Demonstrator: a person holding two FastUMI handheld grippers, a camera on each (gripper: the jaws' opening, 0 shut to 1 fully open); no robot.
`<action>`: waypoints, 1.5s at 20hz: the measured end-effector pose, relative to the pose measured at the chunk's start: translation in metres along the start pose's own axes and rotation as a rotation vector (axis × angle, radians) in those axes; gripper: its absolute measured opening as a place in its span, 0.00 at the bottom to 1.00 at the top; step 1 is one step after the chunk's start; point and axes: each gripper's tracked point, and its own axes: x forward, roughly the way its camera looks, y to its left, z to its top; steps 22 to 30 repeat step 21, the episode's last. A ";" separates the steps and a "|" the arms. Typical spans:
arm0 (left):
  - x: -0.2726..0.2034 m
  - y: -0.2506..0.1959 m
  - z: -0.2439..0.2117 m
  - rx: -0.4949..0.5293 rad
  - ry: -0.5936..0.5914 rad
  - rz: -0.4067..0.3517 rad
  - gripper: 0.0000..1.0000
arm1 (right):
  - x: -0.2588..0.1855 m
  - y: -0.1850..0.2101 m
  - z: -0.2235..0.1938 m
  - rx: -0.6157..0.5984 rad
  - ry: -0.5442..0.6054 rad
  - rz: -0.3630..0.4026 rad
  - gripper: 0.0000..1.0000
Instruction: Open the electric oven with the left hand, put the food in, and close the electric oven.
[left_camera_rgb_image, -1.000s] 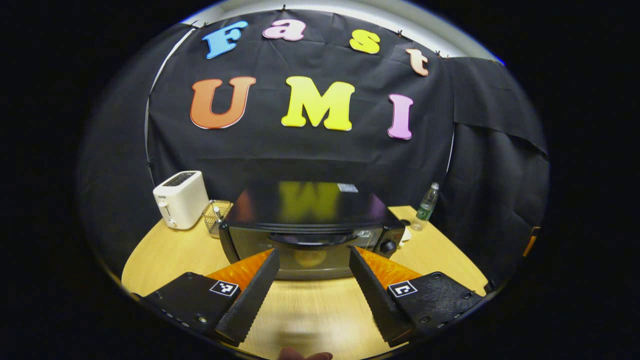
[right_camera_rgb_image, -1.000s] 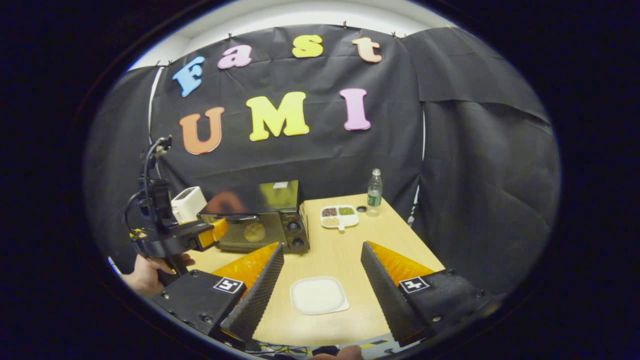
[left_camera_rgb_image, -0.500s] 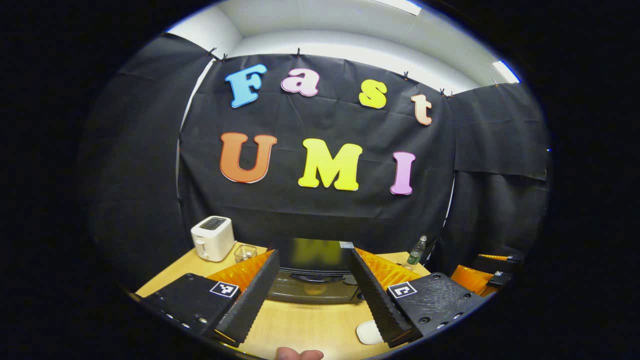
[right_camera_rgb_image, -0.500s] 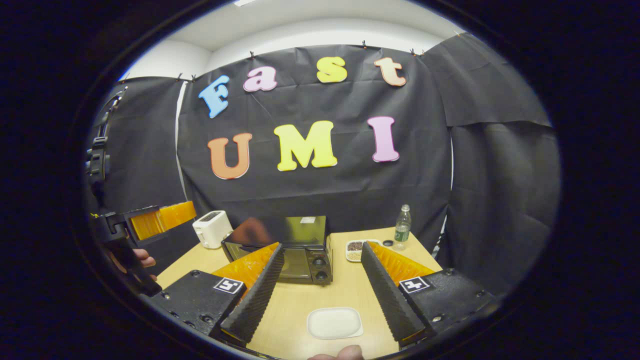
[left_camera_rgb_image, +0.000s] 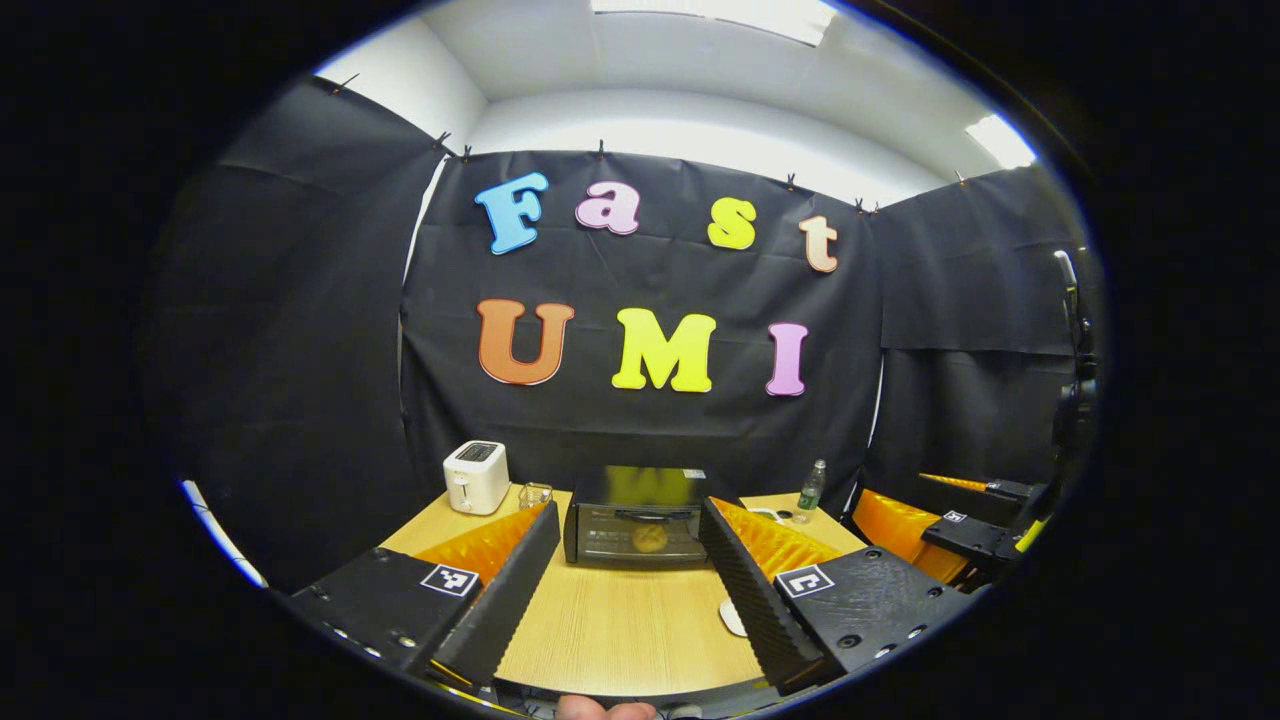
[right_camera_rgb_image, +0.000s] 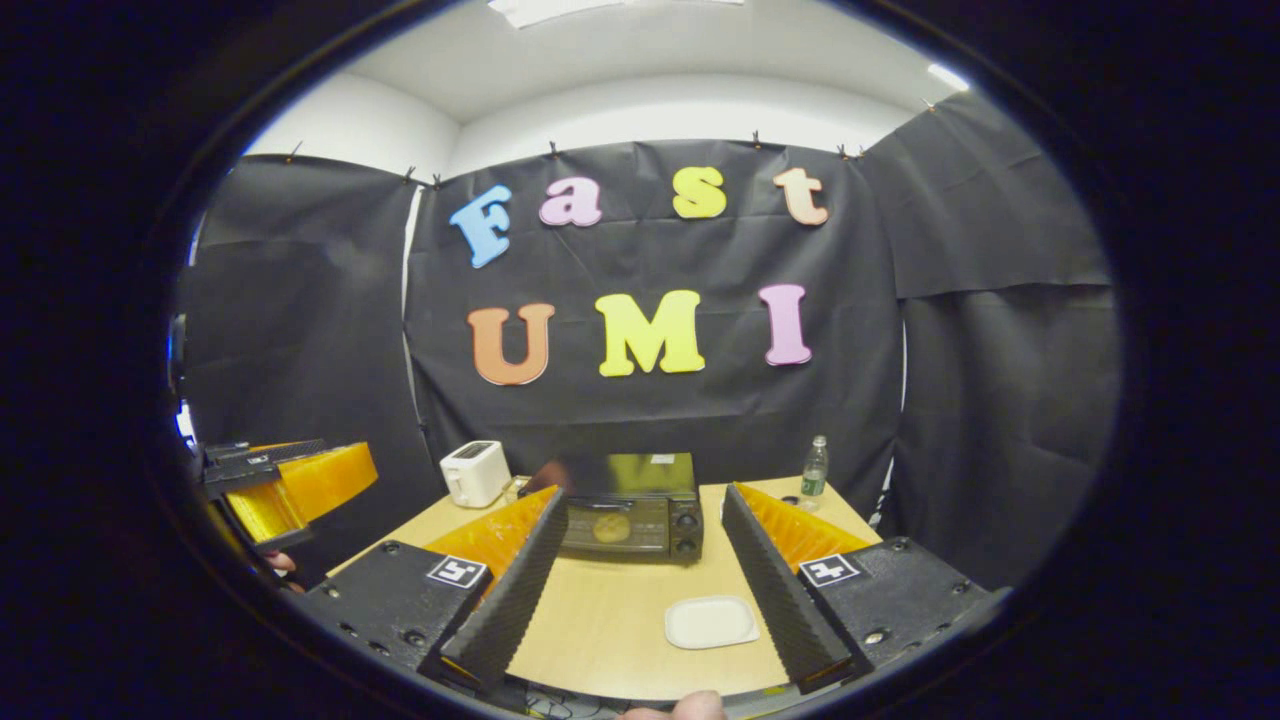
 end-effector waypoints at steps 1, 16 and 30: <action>-0.012 0.001 0.000 0.003 -0.004 0.002 0.92 | -0.012 0.001 -0.002 -0.005 -0.001 -0.003 0.97; -0.092 -0.026 -0.012 -0.024 -0.034 -0.017 0.93 | -0.105 -0.018 -0.016 -0.003 0.001 -0.052 0.96; -0.098 -0.038 -0.011 -0.015 -0.036 -0.034 0.93 | -0.116 -0.024 -0.016 0.001 -0.006 -0.054 0.96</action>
